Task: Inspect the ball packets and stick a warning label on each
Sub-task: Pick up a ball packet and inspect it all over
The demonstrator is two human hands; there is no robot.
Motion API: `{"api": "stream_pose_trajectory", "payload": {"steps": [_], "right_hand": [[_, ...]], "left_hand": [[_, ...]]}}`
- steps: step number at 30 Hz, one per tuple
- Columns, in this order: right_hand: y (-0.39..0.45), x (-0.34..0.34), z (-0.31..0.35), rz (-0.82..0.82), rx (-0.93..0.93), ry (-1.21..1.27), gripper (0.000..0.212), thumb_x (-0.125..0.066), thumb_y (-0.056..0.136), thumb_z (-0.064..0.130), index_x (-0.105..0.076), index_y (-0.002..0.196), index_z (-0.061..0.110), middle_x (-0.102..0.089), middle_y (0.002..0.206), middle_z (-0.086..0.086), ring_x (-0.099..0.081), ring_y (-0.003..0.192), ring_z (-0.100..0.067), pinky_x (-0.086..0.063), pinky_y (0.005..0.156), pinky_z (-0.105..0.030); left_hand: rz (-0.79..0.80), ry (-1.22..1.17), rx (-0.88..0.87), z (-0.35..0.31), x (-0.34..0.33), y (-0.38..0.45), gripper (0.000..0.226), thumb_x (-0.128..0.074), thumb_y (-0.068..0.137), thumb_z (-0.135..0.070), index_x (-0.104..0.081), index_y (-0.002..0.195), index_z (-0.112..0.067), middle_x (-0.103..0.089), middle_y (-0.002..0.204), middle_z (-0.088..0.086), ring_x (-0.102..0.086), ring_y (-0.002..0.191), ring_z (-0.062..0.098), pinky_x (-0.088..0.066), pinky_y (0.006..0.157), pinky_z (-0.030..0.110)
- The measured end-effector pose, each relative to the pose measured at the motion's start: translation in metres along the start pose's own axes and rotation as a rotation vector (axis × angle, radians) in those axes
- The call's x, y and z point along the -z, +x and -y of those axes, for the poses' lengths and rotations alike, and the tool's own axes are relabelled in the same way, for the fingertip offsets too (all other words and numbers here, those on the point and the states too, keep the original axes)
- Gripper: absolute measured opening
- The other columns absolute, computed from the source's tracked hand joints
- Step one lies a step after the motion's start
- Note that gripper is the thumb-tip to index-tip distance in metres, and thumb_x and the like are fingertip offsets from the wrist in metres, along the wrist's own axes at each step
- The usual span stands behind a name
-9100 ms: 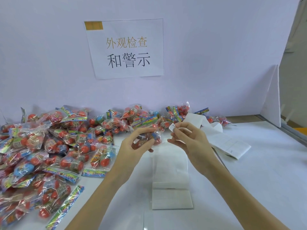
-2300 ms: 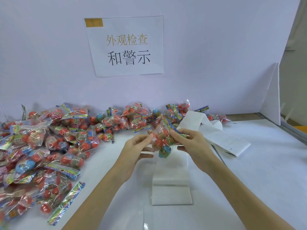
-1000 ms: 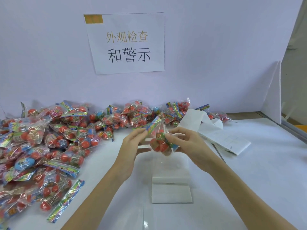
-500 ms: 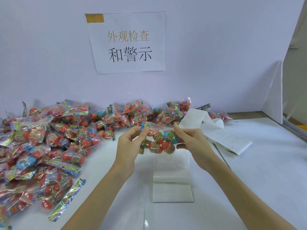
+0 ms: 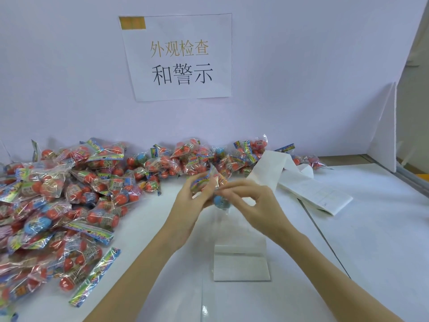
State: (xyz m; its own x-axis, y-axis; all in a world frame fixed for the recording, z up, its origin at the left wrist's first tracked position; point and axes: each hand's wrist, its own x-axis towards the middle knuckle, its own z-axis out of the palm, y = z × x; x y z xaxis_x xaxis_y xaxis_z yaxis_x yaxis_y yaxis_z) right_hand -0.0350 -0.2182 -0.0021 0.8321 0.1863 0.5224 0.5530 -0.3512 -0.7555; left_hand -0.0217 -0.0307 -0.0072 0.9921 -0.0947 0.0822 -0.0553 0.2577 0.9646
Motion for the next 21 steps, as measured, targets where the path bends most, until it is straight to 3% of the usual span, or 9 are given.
{"api": "stream_pose_trajectory", "payload": {"steps": [2,4,6,9,13,19,21], "right_hand": [[0.003,0.002,0.001,-0.125,-0.05,0.093,0.017,-0.074,0.096,0.015,-0.081,0.111,0.02,-0.077,0.103,0.011,-0.071,0.097,-0.013,-0.056,0.084,-0.028],[0.005,0.006,0.001,-0.192,-0.083,-0.002,0.027,-0.077,0.094,0.02,-0.074,0.12,0.026,-0.072,0.105,0.013,-0.066,0.096,-0.01,-0.054,0.079,-0.021],[0.008,0.011,-0.002,-0.069,-0.224,0.017,0.027,-0.075,0.095,0.028,-0.07,0.122,0.029,-0.073,0.104,0.011,-0.068,0.095,-0.007,-0.055,0.078,-0.017],[0.009,0.015,-0.006,0.1,-0.438,0.229,0.013,-0.071,0.099,0.026,-0.079,0.106,0.018,-0.08,0.091,0.001,-0.075,0.085,-0.012,-0.059,0.071,-0.021],[0.01,0.016,-0.006,0.032,-0.463,0.444,0.017,-0.073,0.097,0.023,-0.08,0.097,0.007,-0.079,0.088,-0.011,-0.069,0.075,-0.011,-0.056,0.07,-0.019],[0.011,0.017,-0.009,-0.104,-0.44,0.398,0.012,-0.069,0.099,0.014,-0.078,0.098,0.006,-0.08,0.089,-0.01,-0.074,0.08,-0.018,-0.059,0.07,-0.021],[0.011,0.016,-0.009,-0.097,-0.449,0.387,0.014,-0.066,0.101,0.012,-0.078,0.1,0.005,-0.079,0.088,-0.01,-0.075,0.079,-0.02,-0.06,0.071,-0.023]], "left_hand": [[-0.078,0.058,-0.052,0.003,0.003,0.001,0.055,-0.083,0.08,-0.035,-0.063,0.129,-0.018,-0.076,0.118,0.008,-0.073,0.112,0.027,-0.06,0.089,0.032],[-0.061,0.047,-0.044,0.002,0.004,0.001,0.054,-0.082,0.078,-0.03,-0.064,0.128,-0.017,-0.077,0.116,0.006,-0.073,0.112,0.027,-0.06,0.087,0.03],[-0.029,-0.019,-0.041,-0.001,0.003,0.0,0.052,-0.082,0.079,-0.025,-0.065,0.126,-0.013,-0.077,0.116,0.01,-0.074,0.108,0.027,-0.06,0.085,0.027],[-0.004,-0.175,-0.025,-0.007,0.001,0.0,0.047,-0.078,0.082,-0.017,-0.065,0.125,-0.004,-0.076,0.118,0.015,-0.075,0.104,0.025,-0.059,0.083,0.026],[-0.04,-0.252,0.002,-0.007,-0.002,0.0,0.047,-0.076,0.083,-0.021,-0.067,0.124,0.0,-0.076,0.118,0.016,-0.075,0.1,0.023,-0.059,0.082,0.024],[-0.034,0.079,-0.015,-0.004,-0.005,-0.005,0.054,-0.083,0.076,-0.031,-0.068,0.125,-0.015,-0.078,0.106,0.008,-0.077,0.095,0.03,-0.061,0.081,0.03],[-0.077,0.116,-0.009,-0.002,-0.003,-0.002,0.049,-0.08,0.084,-0.028,-0.066,0.129,-0.015,-0.079,0.104,0.008,-0.078,0.091,0.028,-0.06,0.088,0.034]]}}
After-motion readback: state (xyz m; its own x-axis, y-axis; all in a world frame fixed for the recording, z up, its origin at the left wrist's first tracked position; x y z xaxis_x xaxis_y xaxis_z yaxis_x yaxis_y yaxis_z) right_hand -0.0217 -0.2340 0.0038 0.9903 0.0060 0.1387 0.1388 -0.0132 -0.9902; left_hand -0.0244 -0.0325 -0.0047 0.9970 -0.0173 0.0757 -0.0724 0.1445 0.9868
